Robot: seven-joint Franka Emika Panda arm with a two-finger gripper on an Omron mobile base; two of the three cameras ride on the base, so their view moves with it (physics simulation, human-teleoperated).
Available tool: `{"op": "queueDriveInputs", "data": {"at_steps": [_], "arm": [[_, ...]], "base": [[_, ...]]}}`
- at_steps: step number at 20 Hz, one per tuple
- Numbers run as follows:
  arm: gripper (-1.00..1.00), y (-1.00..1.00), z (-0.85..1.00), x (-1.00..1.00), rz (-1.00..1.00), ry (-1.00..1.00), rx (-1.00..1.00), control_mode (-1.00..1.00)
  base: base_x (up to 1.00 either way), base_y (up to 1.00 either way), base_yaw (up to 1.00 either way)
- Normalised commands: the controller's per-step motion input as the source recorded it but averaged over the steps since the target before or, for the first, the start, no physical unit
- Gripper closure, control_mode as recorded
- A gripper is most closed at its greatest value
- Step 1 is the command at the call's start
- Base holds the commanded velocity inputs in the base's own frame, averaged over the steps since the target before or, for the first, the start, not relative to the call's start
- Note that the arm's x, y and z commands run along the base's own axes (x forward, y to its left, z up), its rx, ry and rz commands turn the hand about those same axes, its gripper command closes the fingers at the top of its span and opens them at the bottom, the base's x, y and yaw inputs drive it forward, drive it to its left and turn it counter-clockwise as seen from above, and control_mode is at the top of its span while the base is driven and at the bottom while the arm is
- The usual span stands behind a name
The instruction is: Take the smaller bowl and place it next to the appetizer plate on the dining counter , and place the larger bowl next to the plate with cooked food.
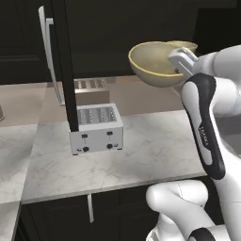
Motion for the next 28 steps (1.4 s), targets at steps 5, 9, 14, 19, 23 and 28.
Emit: {"op": "queueDriveInputs", "data": {"at_steps": [5,9,14,19,23,28], "arm": [[1.00,-0.03,0.13,-0.60,0.00,0.15,0.00,-1.00],[1.00,0.00,0.00,-0.68,-0.05,0.13,-0.01,-1.00],[1.00,-0.02,-0.13,-0.71,-0.03,0.00,0.00,1.00],[1.00,0.00,0.00,0.00,0.00,0.00,0.00,1.00],[1.00,0.00,0.00,0.00,0.00,0.00,0.00,1.00],[1.00,0.00,0.00,0.00,0.00,0.00,0.00,1.00]], "base": [[0.00,0.00,0.00],[0.00,0.00,0.00],[-0.18,-0.02,-0.01],[-0.97,-0.12,-0.03],[-1.00,-0.13,-0.02],[-0.97,-0.13,-0.02]]}}
